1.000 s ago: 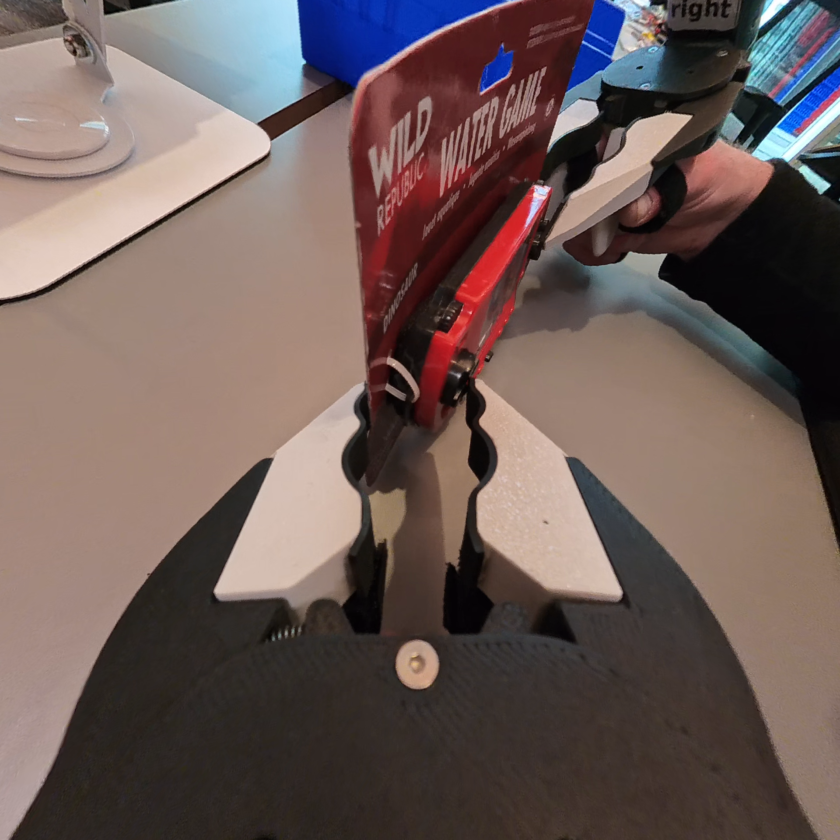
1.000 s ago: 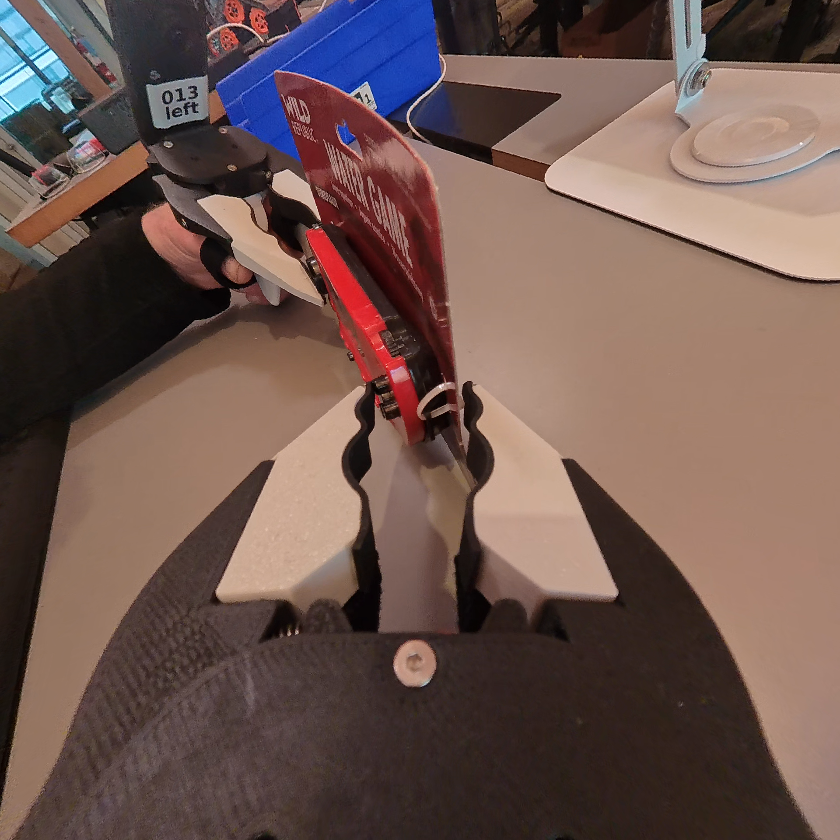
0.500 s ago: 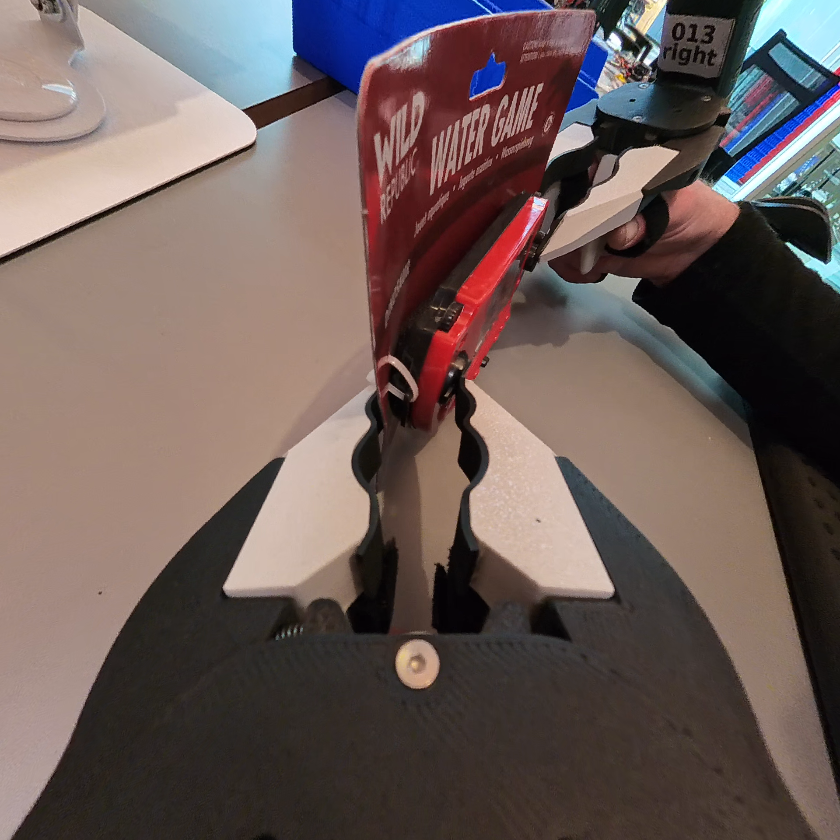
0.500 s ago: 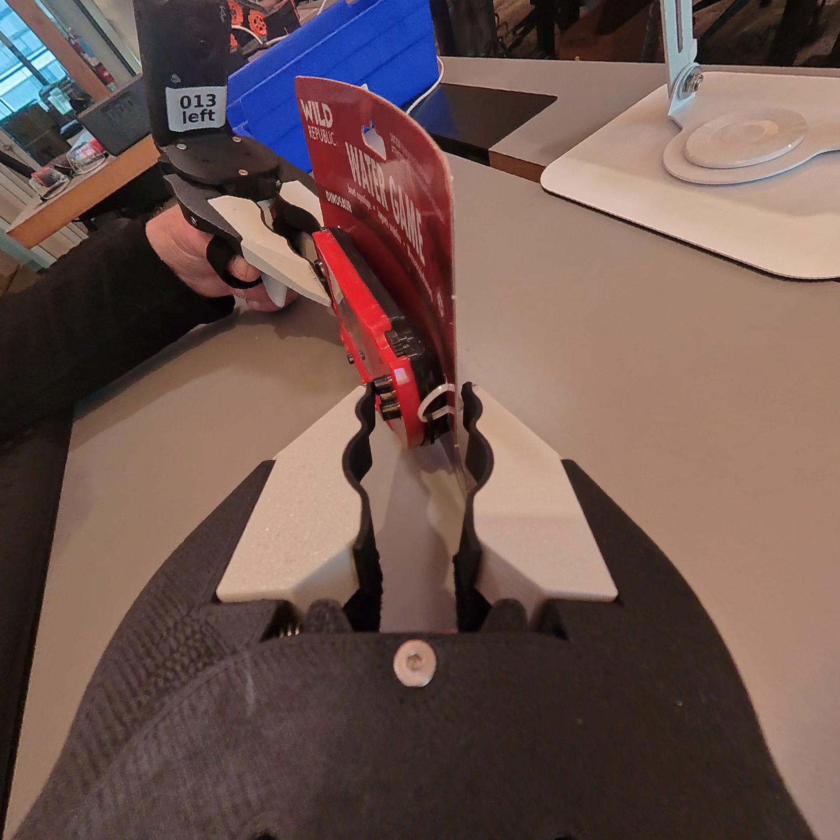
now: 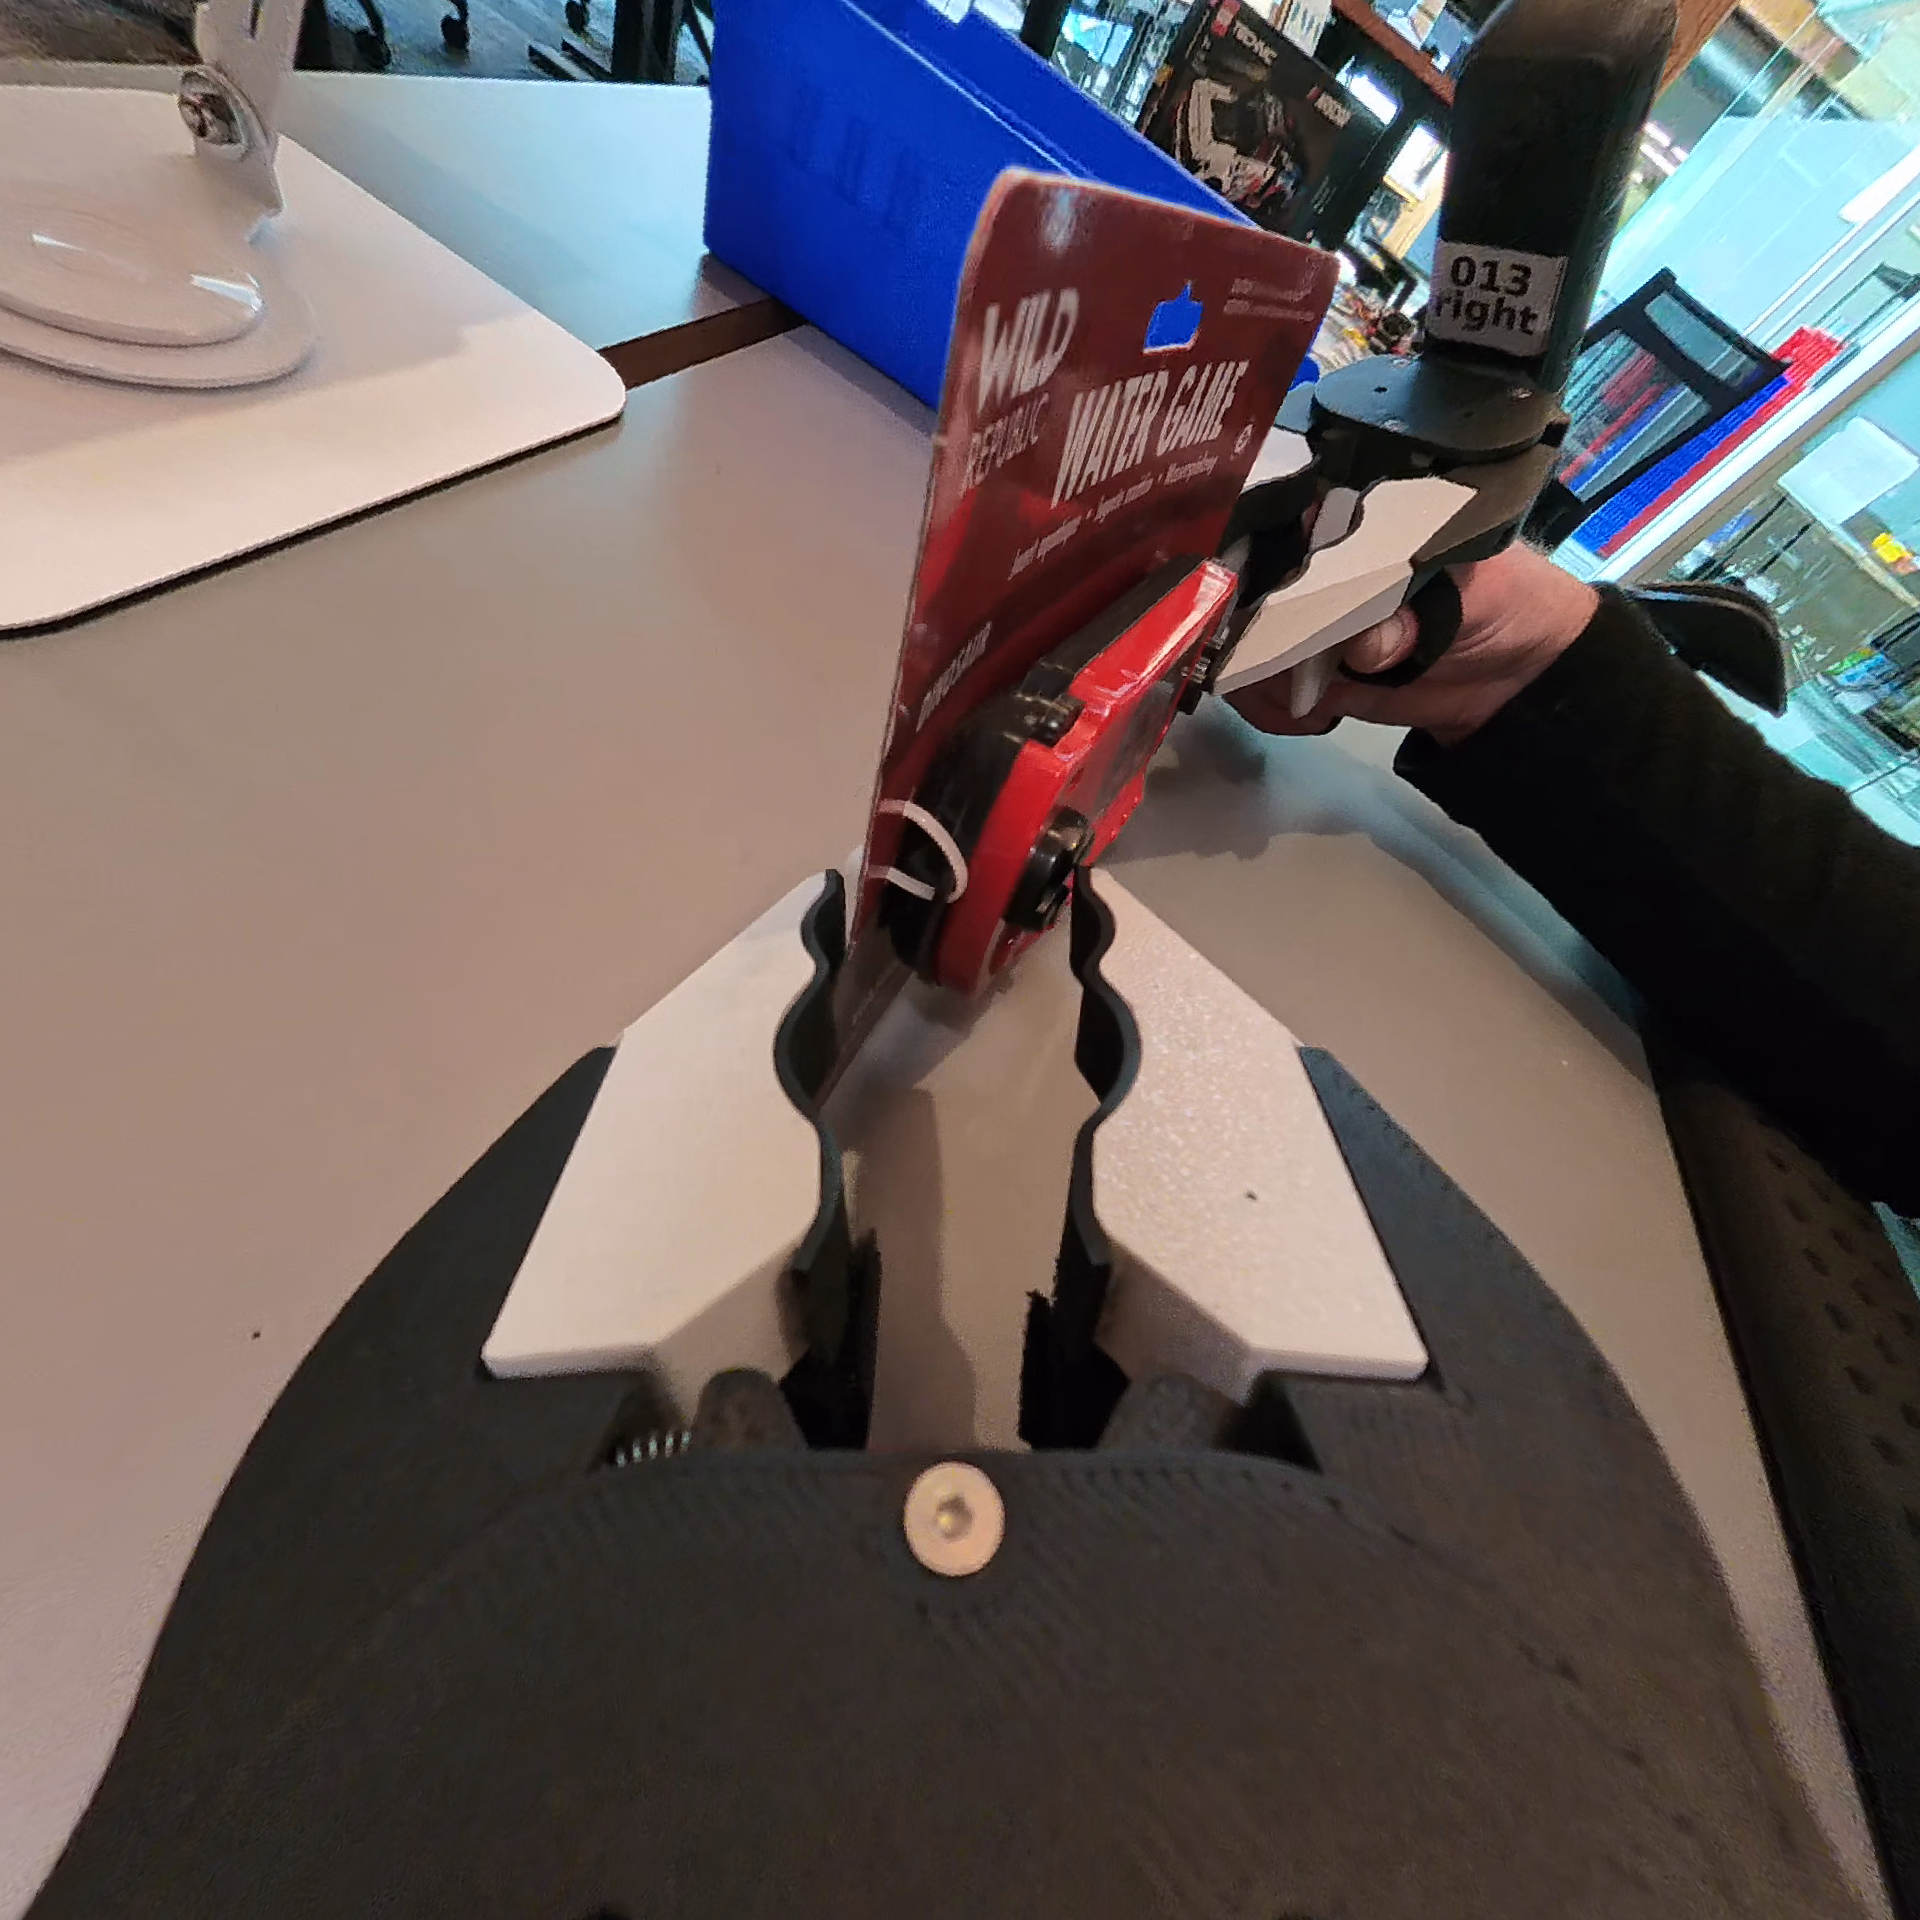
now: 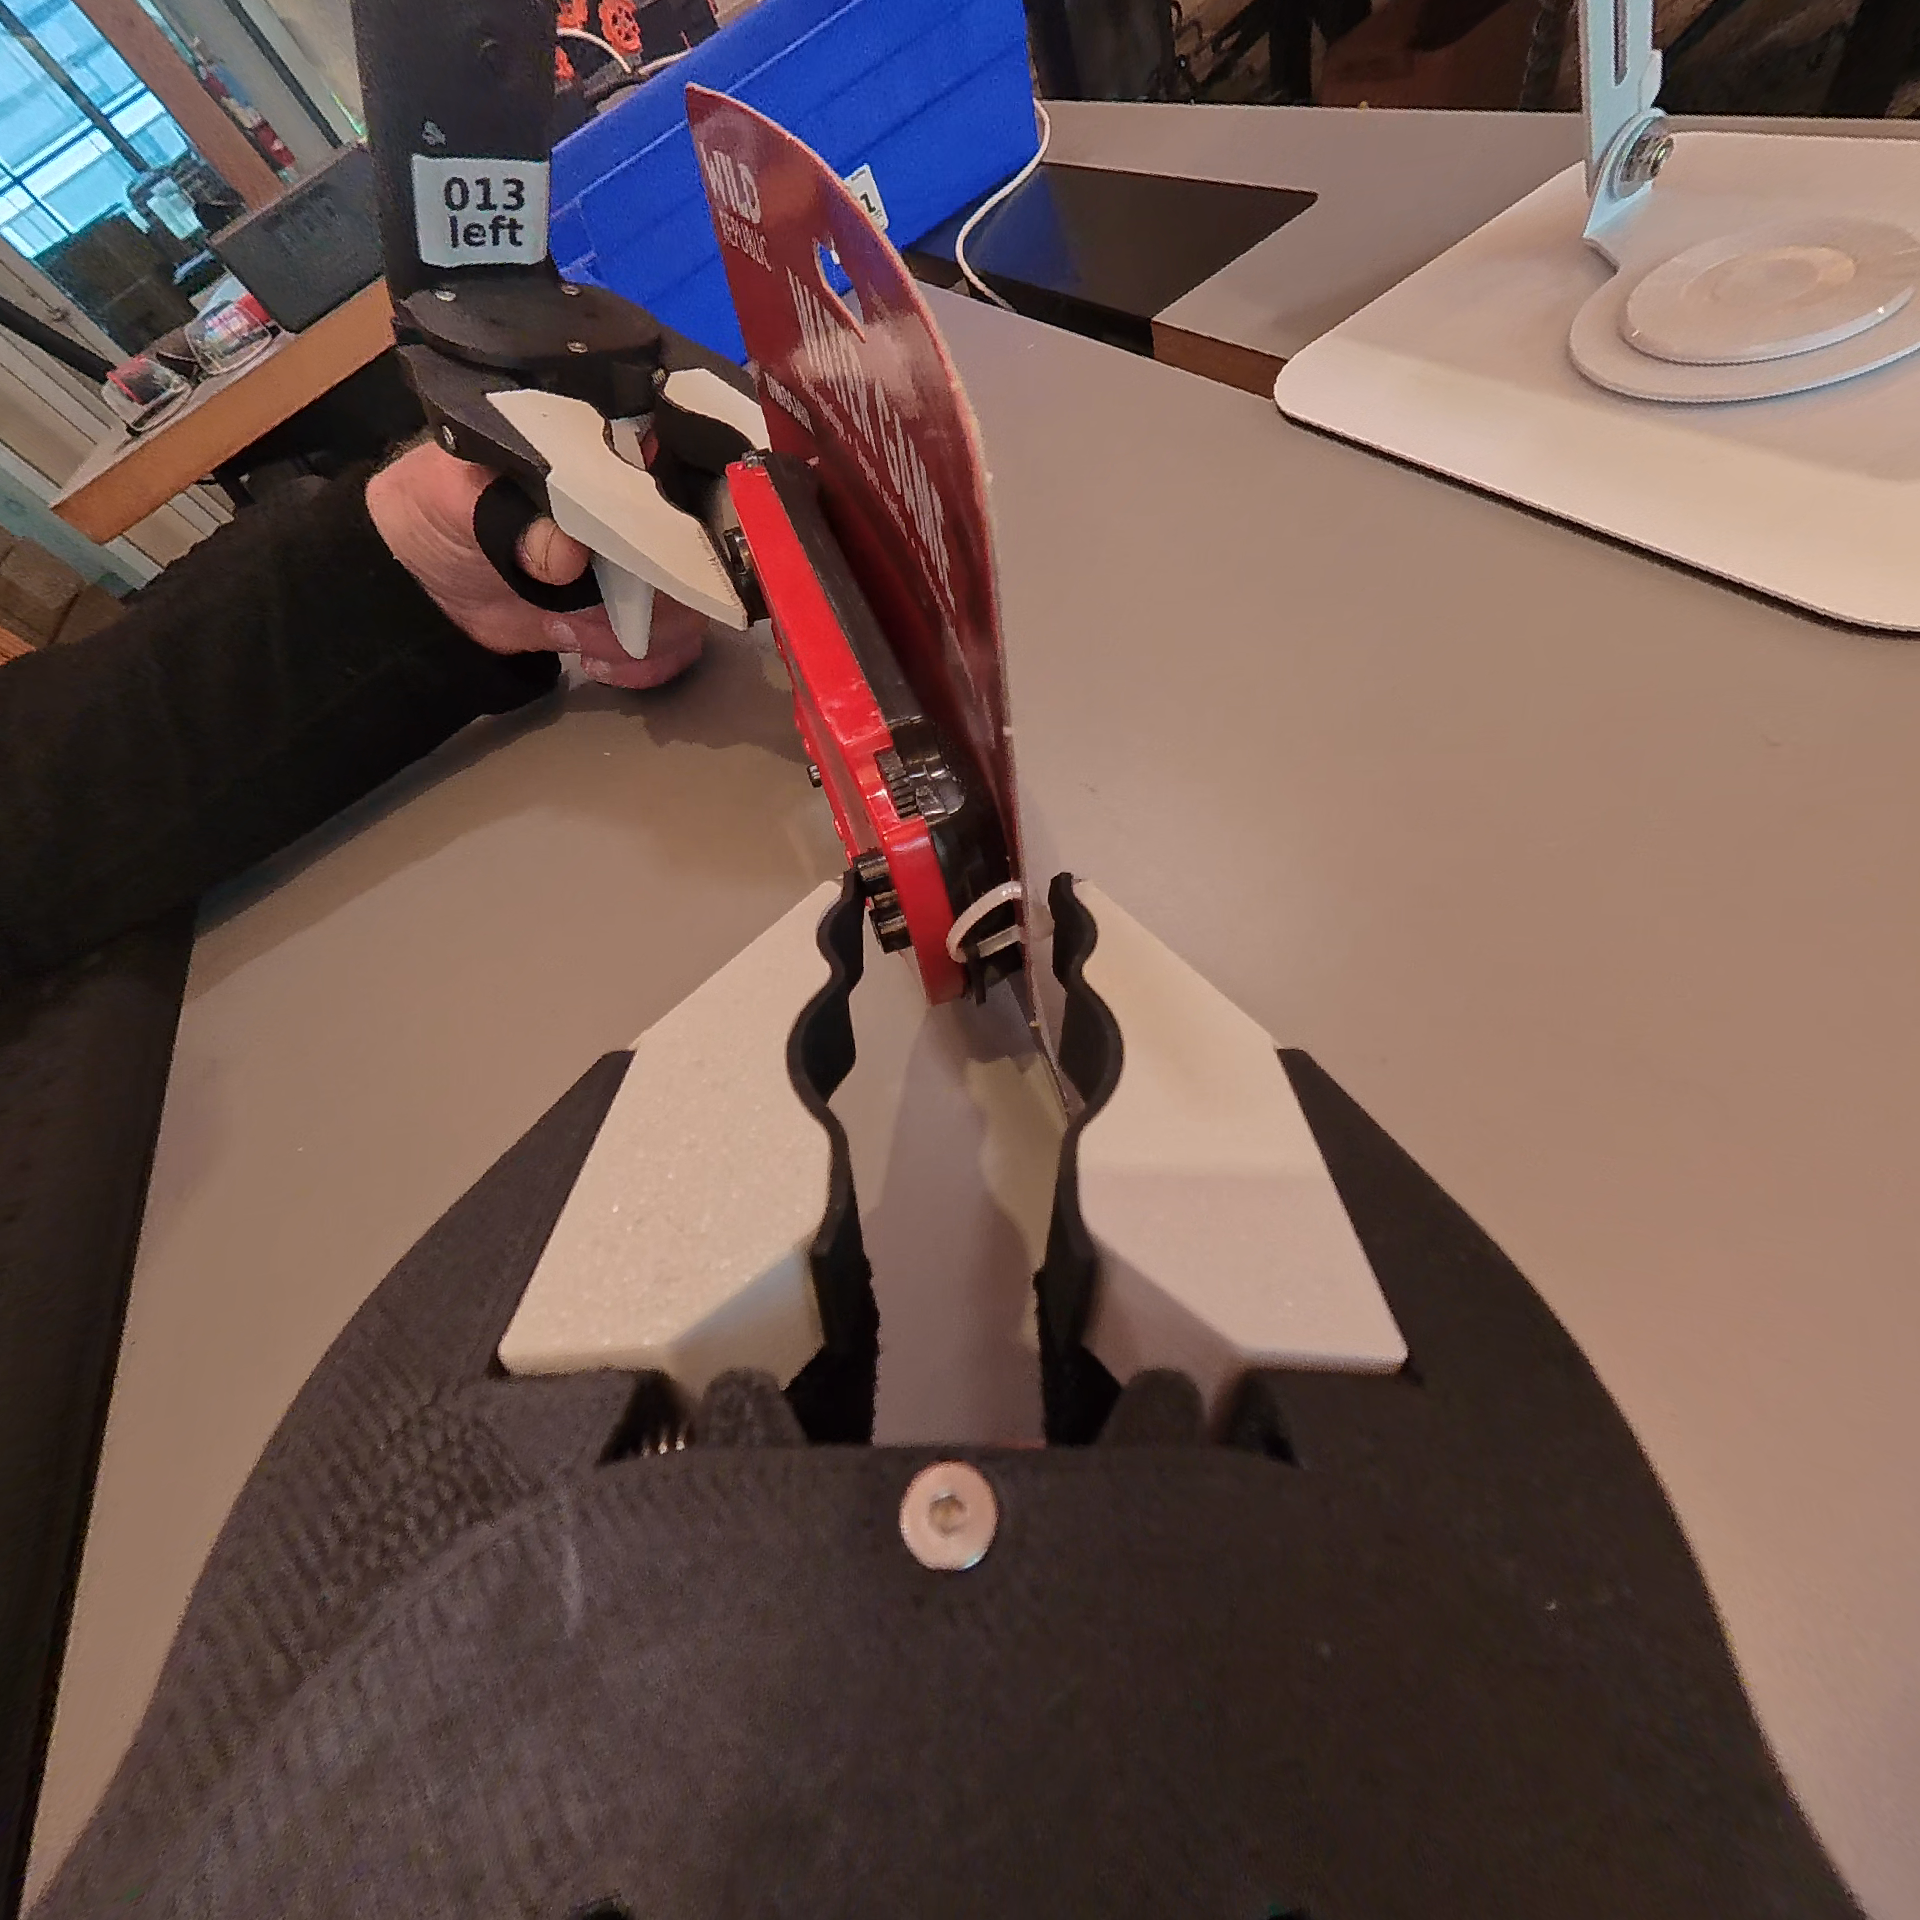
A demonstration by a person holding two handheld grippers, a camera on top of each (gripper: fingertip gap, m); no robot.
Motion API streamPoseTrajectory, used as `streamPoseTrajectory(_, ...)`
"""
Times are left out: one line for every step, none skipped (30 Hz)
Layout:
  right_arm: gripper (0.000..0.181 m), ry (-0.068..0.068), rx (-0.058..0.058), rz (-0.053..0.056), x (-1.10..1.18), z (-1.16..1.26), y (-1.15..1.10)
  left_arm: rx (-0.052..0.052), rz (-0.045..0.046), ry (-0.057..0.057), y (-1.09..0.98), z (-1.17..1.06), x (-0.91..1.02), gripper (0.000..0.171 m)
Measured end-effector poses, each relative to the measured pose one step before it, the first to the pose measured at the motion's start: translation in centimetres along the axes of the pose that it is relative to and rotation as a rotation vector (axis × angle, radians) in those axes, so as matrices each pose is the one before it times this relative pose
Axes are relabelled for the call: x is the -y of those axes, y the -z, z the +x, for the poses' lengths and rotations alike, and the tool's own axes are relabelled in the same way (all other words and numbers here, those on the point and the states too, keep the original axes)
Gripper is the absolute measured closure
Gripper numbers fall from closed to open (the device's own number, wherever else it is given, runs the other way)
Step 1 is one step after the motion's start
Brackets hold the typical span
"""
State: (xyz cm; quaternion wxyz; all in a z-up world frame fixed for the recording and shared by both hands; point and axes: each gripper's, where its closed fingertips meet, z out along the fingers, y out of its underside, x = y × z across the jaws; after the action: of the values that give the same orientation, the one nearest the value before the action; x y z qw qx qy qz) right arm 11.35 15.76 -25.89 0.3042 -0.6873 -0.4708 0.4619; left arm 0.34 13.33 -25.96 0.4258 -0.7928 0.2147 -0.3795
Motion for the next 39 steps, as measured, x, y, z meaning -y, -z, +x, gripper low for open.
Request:
streamPoseTrajectory(0.148, 0.0029, 0.0014, -0.001, -0.015, -0.041, -0.03, 0.0012, 0.00009, -0.0011, 0.031, -0.064, -0.052, 0.13)
streamPoseTrajectory(0.148, 0.0031, 0.001, -0.0017, -0.015, -0.048, -0.031, 0.0012, -0.00219, 0.0023, 0.028, -0.048, -0.059, 0.13)
streamPoseTrajectory(0.148, 0.0032, 0.0012, -0.0029, -0.023, -0.054, -0.019, -0.0004, -0.00171, 0.0019, 0.039, -0.028, -0.036, 0.129)
streamPoseTrajectory(0.148, 0.0021, 0.0011, -0.0021, -0.009, -0.041, -0.015, 0.0053, 0.00232, -0.0043, 0.064, -0.068, 0.041, 0.129)
streamPoseTrajectory(0.148, 0.0012, 0.001, -0.0008, -0.011, -0.037, -0.022, 0.0016, -0.00426, -0.0045, 0.04, 0.006, -0.033, 0.129)
streamPoseTrajectory(0.148, 0.0008, 0.0011, -0.0004, -0.009, -0.03, -0.007, 0.0018, -0.0024, -0.0056, 0.053, 0.027, 0.002, 0.129)
streamPoseTrajectory(0.148, -0.0006, 0.0007, -0.0003, -0.001, -0.004, 0.002, 0.0004, 0.00183, 0.0006, 0.071, 0.006, 0.058, 0.129)
streamPoseTrajectory(0.148, -0.0004, -0.0002, -0.0005, -0.006, -0.001, 0.003, -0.001, 0.00471, 0.0028, 0.072, -0.012, 0.091, 0.128)
streamPoseTrajectory(0.149, 0.002, -0.0026, -0.0007, -0.021, 0.034, -0.009, -0.0045, 0.01197, 0.0072, 0.161, 0.015, 0.208, 0.126)
streamPoseTrajectory(0.149, -0.0008, 0.0012, -0.0014, -0.015, -0.023, 0.001, -0.0048, 0.00825, 0.007, 0.27, -0.005, 0.209, 0.125)
streamPoseTrajectory(0.149, 0.0006, 0.0012, 0.0005, -0.001, -0.021, 0.006, 0.0181, 0.00056, -0.0089, 0.323, -0.292, 0.13, 0.126)
streamPoseTrajectory(0.149, -0.0006, 0.001, 0.0001, -0.004, -0.005, -0.004, 0.0247, -0.00807, -0.0161, 0.282, -0.365, -0.018, 0.126)
streamPoseTrajectory(0.149, -0.0019, 0.0011, 0.0005, -0.003, 0.008, -0.001, -0.0024, -0.00432, -0.0064, 0.135, 0.063, -0.032, 0.126)
streamPoseTrajectory(0.15, -0.0003, 0.0022, -0.0005, -0.012, -0.031, -0.009, -0.0105, -0.00555, -0.0006, -0.047, 0.21, -0.083, 0.125)
streamPoseTrajectory(0.15, 0.0023, 0.0019, -0.0016, -0.017, -0.055, -0.013, 0.0154, -0.01148, -0.0091, -0.166, -0.156, -0.18, 0.126)
streamPoseTrajectory(0.15, 0.0018, 0.0006, -0.0012, -0.011, -0.04, -0.017, 0.0192, -0.01464, -0.0113, -0.221, -0.254, -0.192, 0.125)
streamPoseTrajectory(0.15, 0.0006, 0.0007, -0.0009, -0.004, -0.031, -0.009, -0.0029, 0.00045, -0.0032, -0.185, 0.055, 0.017, 0.125)
streamPoseTrajectory(0.15, 0.0014, 0.0006, -0.0009, -0.016, -0.029, -0.013, -0.0088, 0.00868, 0.0046, -0.13, 0.136, 0.139, 0.126)
streamPoseTrajectory(0.15, 0.0004, -0.0006, -0.0003, 0.005, -0.003, -0.004, 0.001, 0.00552, -0.0011, -0.085, 0.015, 0.094, 0.127)
streamPoseTrajectory(0.15, -0.0001, -0.0007, -0.0003, -0.008, 0.01, 0.012, 0.0051, -0.00082, -0.0047, -0.054, -0.051, -0.007, 0.127)
streamPoseTrajectory(0.15, -0.0001, 0.0002, -0.0003, -0.003, -0.003, 0.002, -0.0043, 0.00108, 0.0015, 0.039, 0.017, 0.016, 0.129)
streamPoseTrajectory(0.15, -0.0009, 0.0001, 0.0008, 0.014, 0.002, -0.005, -0.0056, 0.00435, 0.0078, 0.04, 0.003, 0.026, 0.131)
streamPoseTrajectory(0.15, -0.0008, -0.0011, 0.0009, 0.011, 0.031, -0.009, -0.0013, 0.00588, 0.0023, -0.002, -0.024, 0.031, 0.133)
streamPoseTrajectory(0.15, -0.0014, 0.0, 0.0004, -0.004, 0.014, 0.012, -0.0035, 0.00115, -0.0018, 0.014, 0.033, -0.004, 0.135)
streamPoseTrajectory(0.15, -0.0014, 0.0013, 0.0001, -0.012, 0.009, 0.011, -0.0063, -0.00216, 0.0003, 0.06, 0.078, 0.002, 0.138)
streamPoseTrajectory(0.15, -0.0012, 0.0002, 0.0003, -0.01, 0.016, 0.0, 0.0011, -0.00011, -0.0037, 0.024, 0.014, 0.035, 0.139)
streamPoseTrajectory(0.15, -0.0007, -0.0014, 0.0004, -0.006, 0.029, 0.012, 0.005, 0.00368, 0.0019, -0.054, -0.044, 0.058, 0.14)
streamPoseTrajectory(0.15, -0.0013, -0.001, 0.0006, 0.009, 0.035, 0.047, -0.0005, 0.00362, 0.0092, -0.064, -0.019, 0.048, 0.141)
streamPoseTrajectory(0.15, -0.0008, -0.0009, 0.0002, -0.002, 0.029, 0.027, 0.001, 0.00201, 0.0011, -0.044, -0.011, 0.031, 0.141)
streamPoseTrajectory(0.15, -0.0007, -0.0008, -0.0002, -0.015, 0.021, 0.016, 0.0033, 0.00103, -0.0004, -0.043, -0.015, 0.038, 0.142)
streamPoseTrajectory(0.15, -0.0004, -0.0006, 0.0002, -0.002, 0.016, 0.018, 0.0014, 0.0001, 0.0025, -0.02, 0.005, 0.029, 0.142)
streamPoseTrajectory(0.15, -0.0007, 0.0, 0.0005, -0.001, 0.008, 0.024, -0.0001, -0.00072, 0.0004, -0.019, 0.021, 0.005, 0.142)
streamPoseTrajectory(0.15, -0.0005, -0.0003, 0.0003, -0.005, 0.014, 0.004, 0.0005, 0.00024, -0.0004, -0.013, -0.007, -0.005, 0.142)
streamPoseTrajectory(0.15, 0.0001, -0.0003, 0.0002, 0.008, -0.009, 0.002, 0.0, 0.00127, 0.0017, -0.005, 0.002, 0.009, 0.142)
streamPoseTrajectory(0.15, 0.0004, 0.0005, 0.0003, 0.004, -0.005, -0.002, -0.0016, -0.00101, 0.0011, 0.015, 0.009, -0.032, 0.142)
streamPoseTrajectory(0.15, 0.0002, -0.0002, -0.0002, 0.003, -0.009, 0.005, 0.0001, -0.00189, -0.0022, 0.011, 0.011, -0.014, 0.142)
streamPoseTrajectory(0.15, -0.0002, -0.0009, 0.0, -0.005, 0.024, -0.003, 0.0019, -0.00084, -0.0009, 0.0, 0.004, 0.009, 0.142)
streamPoseTrajectory(0.15, -0.0003, -0.0003, 0.0001, -0.002, 0.003, 0.008, 0.0012, -0.0003, 0.0, -0.006, 0.004, 0.013, 0.142)
streamPoseTrajectory(0.149, 0.0, 0.0004, -0.0001, -0.005, -0.004, 0.01, -0.0015, -0.00068, -0.0003, 0.006, 0.035, -0.006, 0.142)
